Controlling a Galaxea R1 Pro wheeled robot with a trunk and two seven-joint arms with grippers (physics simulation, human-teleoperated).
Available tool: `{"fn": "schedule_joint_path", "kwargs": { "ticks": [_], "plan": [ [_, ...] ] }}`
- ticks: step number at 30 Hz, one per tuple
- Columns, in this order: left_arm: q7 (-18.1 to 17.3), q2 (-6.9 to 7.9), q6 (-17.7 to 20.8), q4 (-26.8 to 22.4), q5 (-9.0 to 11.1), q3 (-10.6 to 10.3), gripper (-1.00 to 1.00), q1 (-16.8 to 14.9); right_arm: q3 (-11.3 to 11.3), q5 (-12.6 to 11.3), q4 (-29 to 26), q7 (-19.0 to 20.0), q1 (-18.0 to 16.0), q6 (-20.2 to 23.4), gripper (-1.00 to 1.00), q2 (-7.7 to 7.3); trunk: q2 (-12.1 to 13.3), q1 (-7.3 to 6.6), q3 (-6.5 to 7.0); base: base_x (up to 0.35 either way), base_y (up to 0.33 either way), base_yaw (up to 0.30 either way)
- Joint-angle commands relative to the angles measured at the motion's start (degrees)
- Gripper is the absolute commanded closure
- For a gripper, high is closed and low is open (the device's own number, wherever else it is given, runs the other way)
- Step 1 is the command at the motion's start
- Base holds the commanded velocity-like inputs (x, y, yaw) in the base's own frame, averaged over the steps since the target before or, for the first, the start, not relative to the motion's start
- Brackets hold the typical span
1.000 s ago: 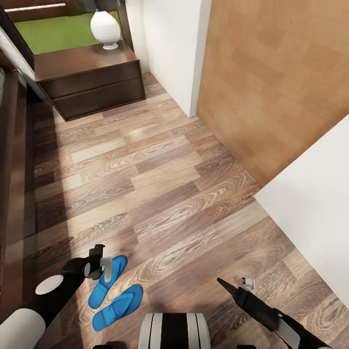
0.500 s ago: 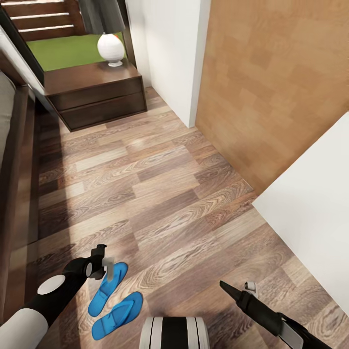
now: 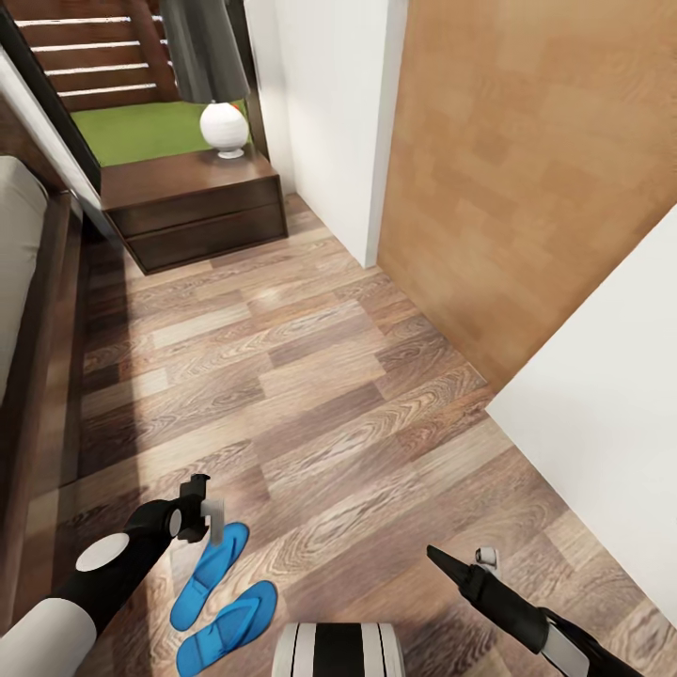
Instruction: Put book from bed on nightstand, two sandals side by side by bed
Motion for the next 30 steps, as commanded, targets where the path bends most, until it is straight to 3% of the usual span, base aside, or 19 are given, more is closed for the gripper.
{"fn": "schedule_joint_path", "kwargs": {
  "ticks": [1, 30],
  "plan": [
    [-0.2, 0.06, 0.3, -0.1, -0.2, -0.2, -1.0, 0.0, 0.4, -0.6, 0.0, 0.1, 0.0, 0.6, -1.0, -0.03, 0.0, -0.03, 0.19, 0.0, 0.0, 0.0],
    [-0.2, 0.04, 0.3, -0.1, -0.1, -0.2, -1.0, 0.0, 0.4, -0.6, 0.6, 0.2, 0.0, 0.6, -1.0, 0.03, 0.4, -0.78, 6.61, 0.0, 0.0, 0.0]
  ]
}}
